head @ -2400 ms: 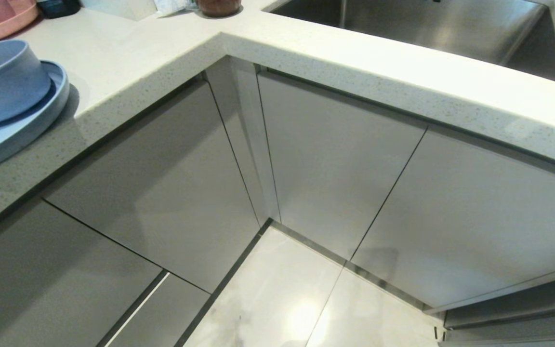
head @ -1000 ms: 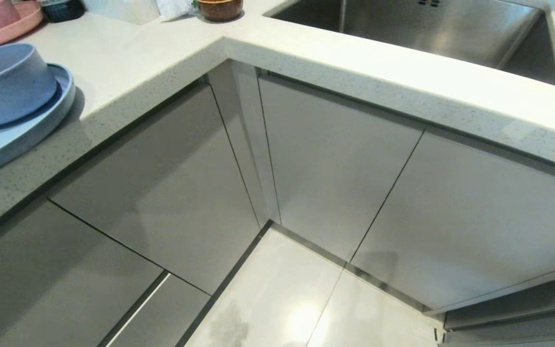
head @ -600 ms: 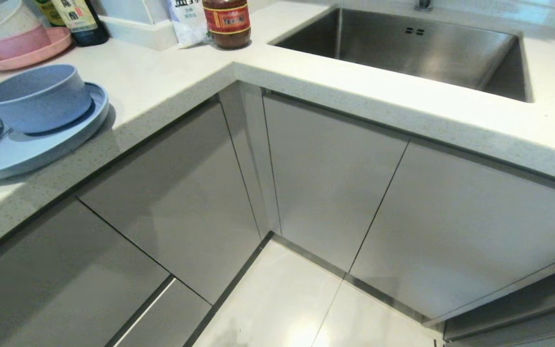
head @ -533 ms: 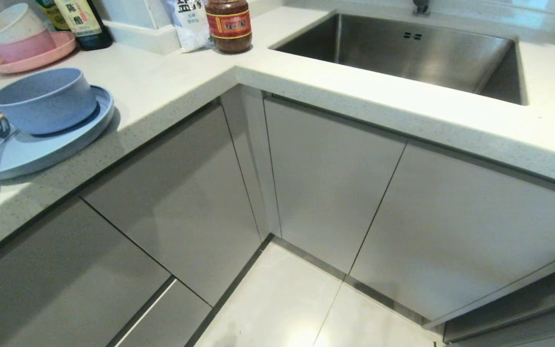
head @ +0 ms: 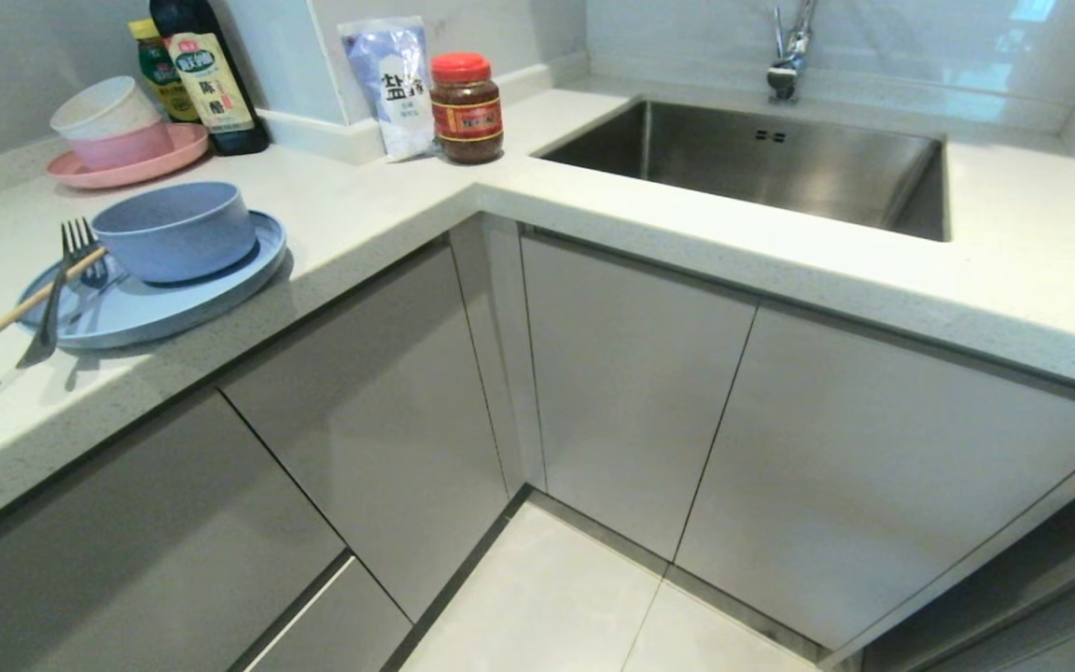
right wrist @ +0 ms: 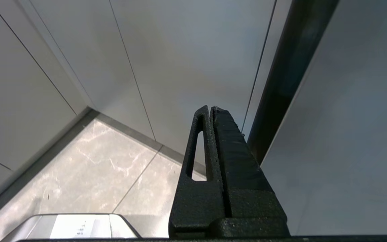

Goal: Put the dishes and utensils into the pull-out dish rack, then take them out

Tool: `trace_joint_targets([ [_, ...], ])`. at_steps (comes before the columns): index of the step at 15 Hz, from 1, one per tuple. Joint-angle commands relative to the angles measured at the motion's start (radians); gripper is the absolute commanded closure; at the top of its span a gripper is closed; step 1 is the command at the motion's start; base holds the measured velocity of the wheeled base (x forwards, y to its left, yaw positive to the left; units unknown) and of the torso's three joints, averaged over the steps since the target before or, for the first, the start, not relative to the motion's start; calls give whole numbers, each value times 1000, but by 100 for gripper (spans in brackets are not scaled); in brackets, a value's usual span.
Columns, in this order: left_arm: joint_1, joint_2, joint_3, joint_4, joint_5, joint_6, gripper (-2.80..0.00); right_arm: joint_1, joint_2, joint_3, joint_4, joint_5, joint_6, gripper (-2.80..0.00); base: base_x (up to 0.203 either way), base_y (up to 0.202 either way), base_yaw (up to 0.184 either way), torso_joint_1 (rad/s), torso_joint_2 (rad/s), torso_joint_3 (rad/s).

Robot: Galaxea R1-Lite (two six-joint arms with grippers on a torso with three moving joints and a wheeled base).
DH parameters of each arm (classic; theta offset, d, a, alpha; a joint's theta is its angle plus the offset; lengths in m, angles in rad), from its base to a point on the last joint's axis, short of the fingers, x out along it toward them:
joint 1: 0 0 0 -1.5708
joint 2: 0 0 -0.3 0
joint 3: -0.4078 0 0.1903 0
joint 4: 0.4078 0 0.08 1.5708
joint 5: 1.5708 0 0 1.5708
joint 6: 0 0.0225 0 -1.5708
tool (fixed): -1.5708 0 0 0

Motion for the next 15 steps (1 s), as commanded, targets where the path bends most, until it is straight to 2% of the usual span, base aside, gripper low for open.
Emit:
trace_joint_targets([
  [1,0,1,26,-2,-1,-1,0,0,-4,2,0,0,0,0,0,0,0,-1,2,204],
  [15,0,1,26,-2,2,-4,0,0,-4,2,0,0,0,0,0,0,0,3,2,203],
])
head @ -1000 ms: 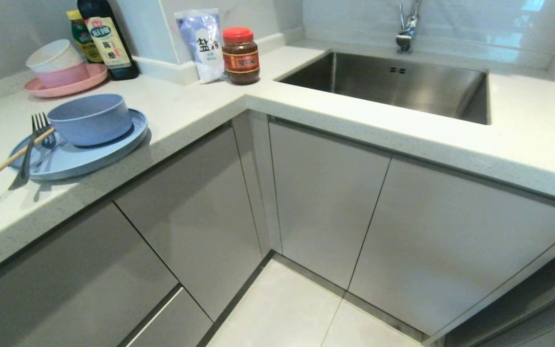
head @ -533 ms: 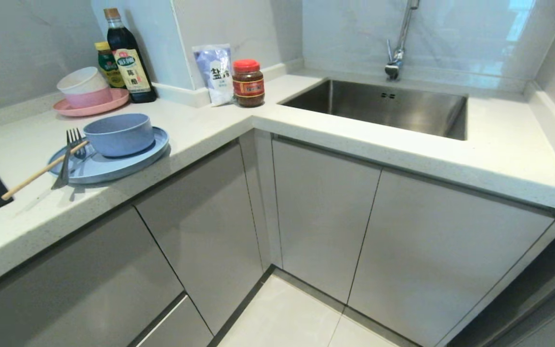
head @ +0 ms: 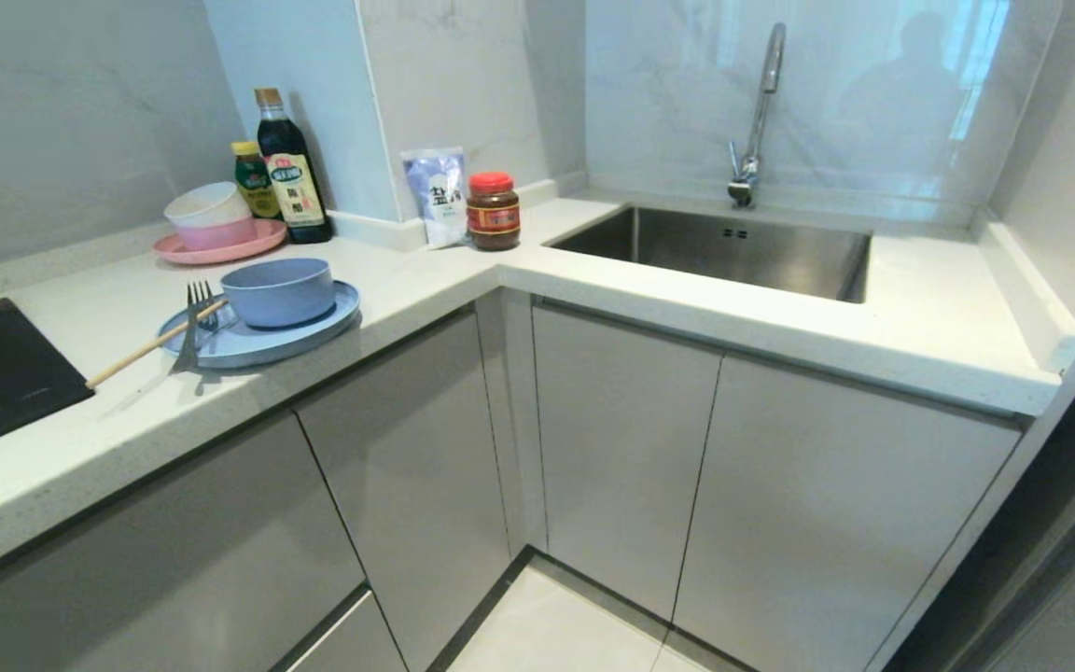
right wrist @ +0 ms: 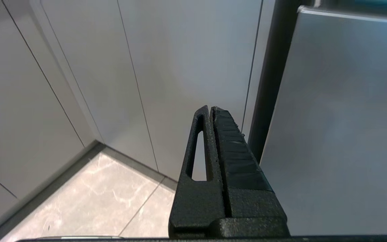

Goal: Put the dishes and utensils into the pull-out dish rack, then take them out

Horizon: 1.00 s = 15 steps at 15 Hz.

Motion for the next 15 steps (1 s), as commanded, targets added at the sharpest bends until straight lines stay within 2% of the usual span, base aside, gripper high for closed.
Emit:
trace_joint_targets([
  [1,1,0,26,-1,-1,-4,0,0,-4,2,0,0,0,0,0,0,0,9,5,207],
  [6,1,1,26,-1,4,-4,0,0,-3,2,0,0,0,0,0,0,0,3,3,167],
  [15,1,0,26,-1,5,-8,0,0,-4,2,0,0,0,0,0,0,0,1,1,8],
])
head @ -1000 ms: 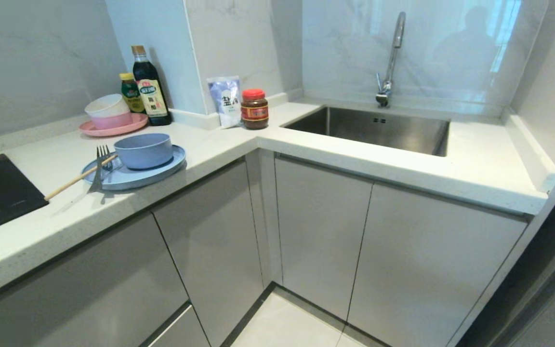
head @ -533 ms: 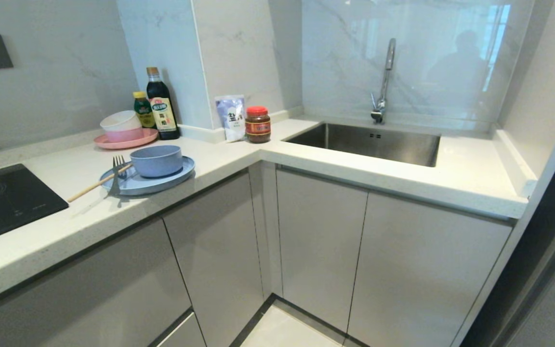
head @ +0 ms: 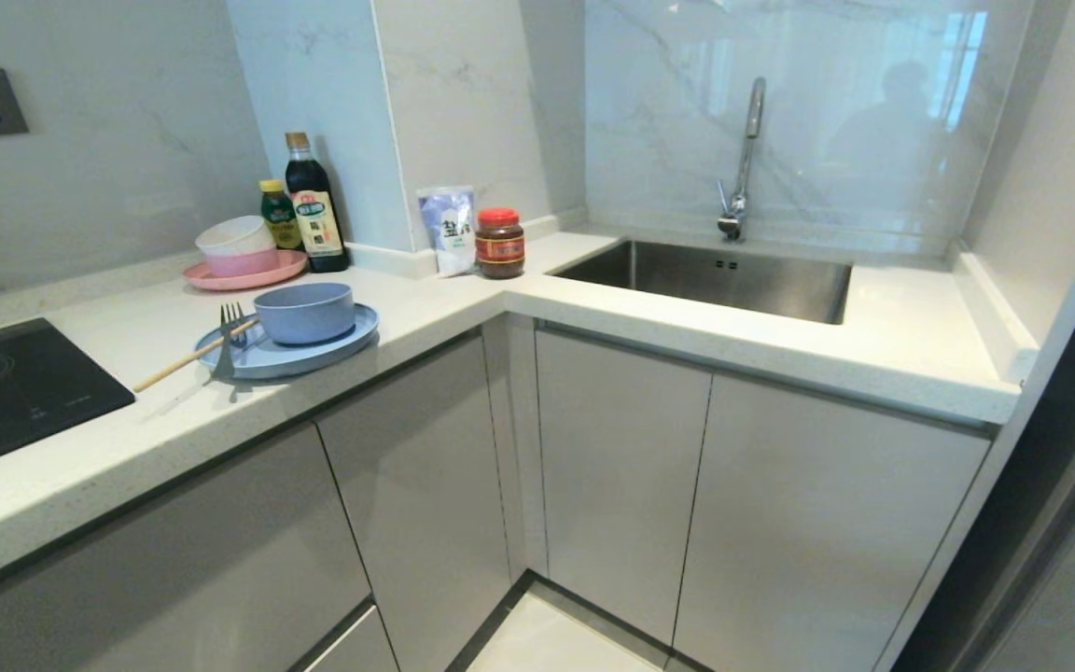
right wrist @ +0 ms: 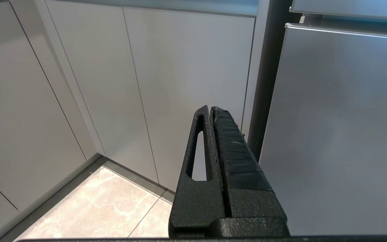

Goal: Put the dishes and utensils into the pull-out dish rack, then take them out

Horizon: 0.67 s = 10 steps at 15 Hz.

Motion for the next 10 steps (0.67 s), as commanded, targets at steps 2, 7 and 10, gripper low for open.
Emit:
trace_joint_targets([
  [2,0,0,26,-1,0,0,0,0,-2,2,0,0,0,0,0,0,0,0,0,0],
  [7,0,0,26,-1,0,0,0,0,-4,2,0,0,0,0,0,0,0,0,0,0],
  [10,0,0,26,-1,0,0,0,0,-3,2,0,0,2,0,0,0,0,0,0,0],
])
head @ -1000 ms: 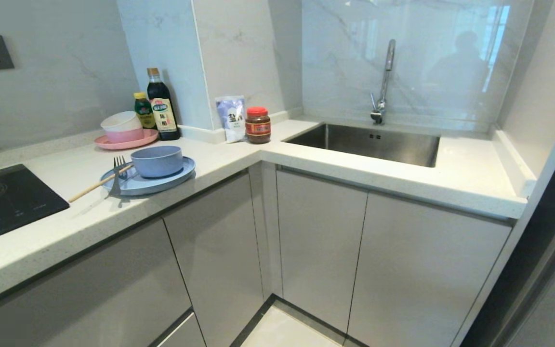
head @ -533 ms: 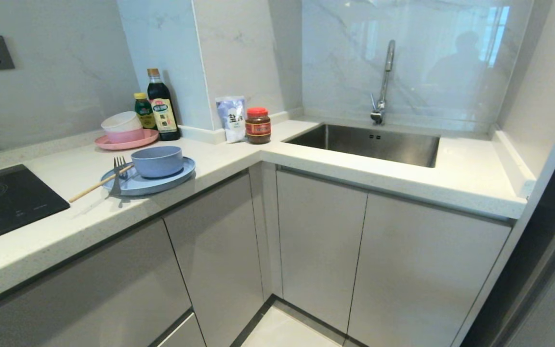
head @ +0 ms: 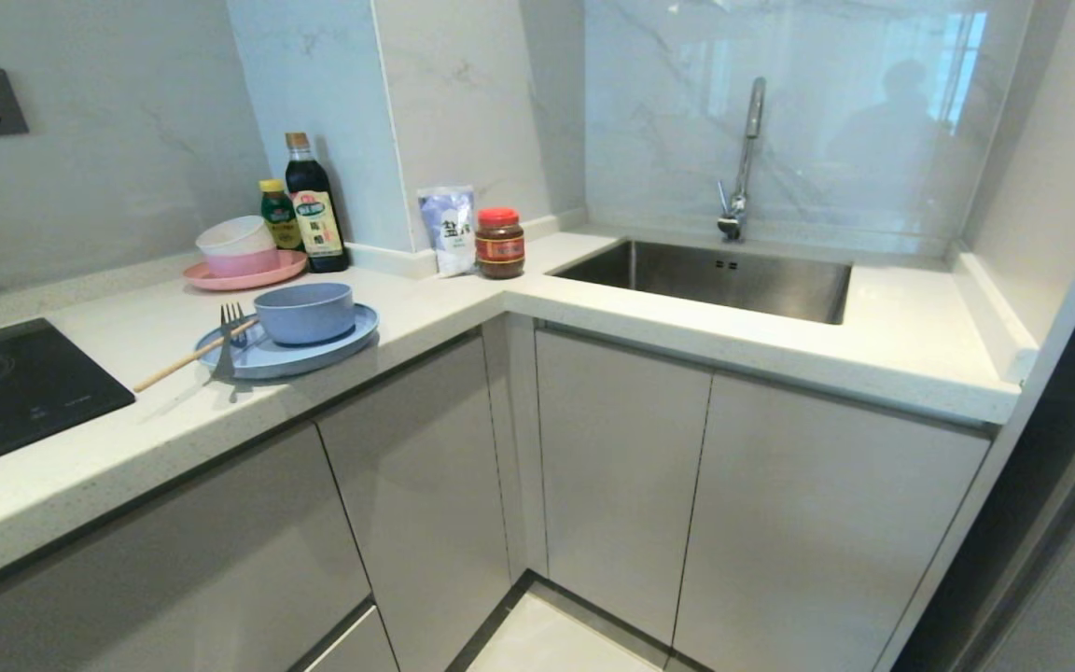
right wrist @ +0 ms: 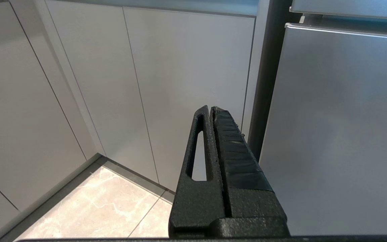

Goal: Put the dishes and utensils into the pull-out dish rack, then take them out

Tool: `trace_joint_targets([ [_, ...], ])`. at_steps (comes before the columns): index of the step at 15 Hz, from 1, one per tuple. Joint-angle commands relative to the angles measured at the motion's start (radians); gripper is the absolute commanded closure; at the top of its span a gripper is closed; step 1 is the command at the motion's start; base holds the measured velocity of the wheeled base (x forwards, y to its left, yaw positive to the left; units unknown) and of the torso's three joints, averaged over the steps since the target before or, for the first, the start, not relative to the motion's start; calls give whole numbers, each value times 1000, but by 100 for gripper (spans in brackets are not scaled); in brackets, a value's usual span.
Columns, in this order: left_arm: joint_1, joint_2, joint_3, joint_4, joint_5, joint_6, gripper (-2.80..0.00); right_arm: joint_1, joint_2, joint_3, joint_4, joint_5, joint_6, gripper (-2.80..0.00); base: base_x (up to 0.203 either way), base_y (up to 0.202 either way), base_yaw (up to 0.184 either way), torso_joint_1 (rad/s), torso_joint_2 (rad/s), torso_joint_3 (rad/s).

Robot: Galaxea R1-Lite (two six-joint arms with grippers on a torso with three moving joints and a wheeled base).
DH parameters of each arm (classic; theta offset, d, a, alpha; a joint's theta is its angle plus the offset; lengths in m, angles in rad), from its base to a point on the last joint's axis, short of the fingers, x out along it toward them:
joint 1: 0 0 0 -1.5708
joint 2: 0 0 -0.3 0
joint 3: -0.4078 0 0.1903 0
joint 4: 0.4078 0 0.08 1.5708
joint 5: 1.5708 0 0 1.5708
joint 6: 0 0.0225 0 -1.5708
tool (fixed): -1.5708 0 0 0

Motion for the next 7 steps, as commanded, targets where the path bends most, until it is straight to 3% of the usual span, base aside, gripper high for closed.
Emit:
trace_joint_targets([
  [1,0,0,26,-1,1,-1,0,0,-2,2,0,0,2,0,0,0,0,0,0,0],
  [7,0,0,26,-1,1,-1,0,0,-2,2,0,0,1,0,0,0,0,0,0,0],
])
